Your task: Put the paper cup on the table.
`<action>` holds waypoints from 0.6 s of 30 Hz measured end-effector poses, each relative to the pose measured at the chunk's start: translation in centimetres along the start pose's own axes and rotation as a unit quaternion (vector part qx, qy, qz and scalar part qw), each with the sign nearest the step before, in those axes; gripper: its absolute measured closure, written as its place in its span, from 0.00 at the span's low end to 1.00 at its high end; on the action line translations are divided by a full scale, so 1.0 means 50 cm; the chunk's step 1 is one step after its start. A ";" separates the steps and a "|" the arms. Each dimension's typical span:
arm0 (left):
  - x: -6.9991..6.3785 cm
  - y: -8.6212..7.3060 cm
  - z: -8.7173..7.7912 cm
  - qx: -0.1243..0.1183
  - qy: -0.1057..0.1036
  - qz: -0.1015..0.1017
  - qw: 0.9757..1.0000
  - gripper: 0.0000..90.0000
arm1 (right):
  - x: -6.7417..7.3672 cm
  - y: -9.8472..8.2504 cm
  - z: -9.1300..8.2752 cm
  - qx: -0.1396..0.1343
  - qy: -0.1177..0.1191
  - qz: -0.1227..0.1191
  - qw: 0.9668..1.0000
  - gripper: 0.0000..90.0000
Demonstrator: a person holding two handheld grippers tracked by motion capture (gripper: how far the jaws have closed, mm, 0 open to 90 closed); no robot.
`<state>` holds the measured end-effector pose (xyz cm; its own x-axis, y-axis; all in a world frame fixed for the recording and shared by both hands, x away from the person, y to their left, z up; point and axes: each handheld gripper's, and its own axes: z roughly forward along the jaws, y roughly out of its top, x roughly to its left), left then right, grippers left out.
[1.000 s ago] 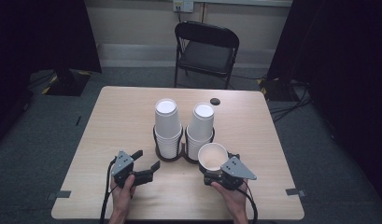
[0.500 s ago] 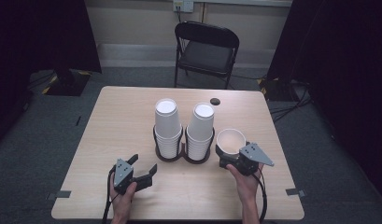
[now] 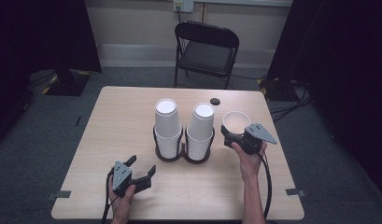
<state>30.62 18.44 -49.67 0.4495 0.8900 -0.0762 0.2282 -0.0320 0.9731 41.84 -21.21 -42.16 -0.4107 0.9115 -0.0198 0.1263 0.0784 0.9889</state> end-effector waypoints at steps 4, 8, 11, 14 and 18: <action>0.003 0.001 0.002 0.006 -0.010 -0.002 1.000 0.18 | -0.023 -0.001 0.026 -0.001 0.000 0.014 1.000 0.13; -0.004 0.000 0.002 0.003 0.001 0.009 1.000 0.17 | -0.035 -0.011 0.058 0.000 -0.004 0.024 1.000 0.13; -0.003 0.000 0.001 -0.001 0.000 0.004 1.000 0.18 | -0.041 -0.032 0.080 0.018 -0.010 0.030 0.999 0.13; -0.002 -0.001 0.000 -0.002 0.000 0.003 1.000 0.18 | -0.040 -0.049 0.097 0.034 -0.011 0.028 0.999 0.13; -0.006 -0.001 -0.002 -0.005 -0.004 0.022 1.000 0.18 | -0.039 -0.068 0.115 0.042 -0.013 0.030 0.999 0.13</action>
<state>30.39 18.20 -49.68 0.4650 0.8846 -0.0357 0.2001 -0.0657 0.9776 47.40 -20.96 -46.34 -0.3761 0.9260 0.0335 0.2262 0.0567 0.9724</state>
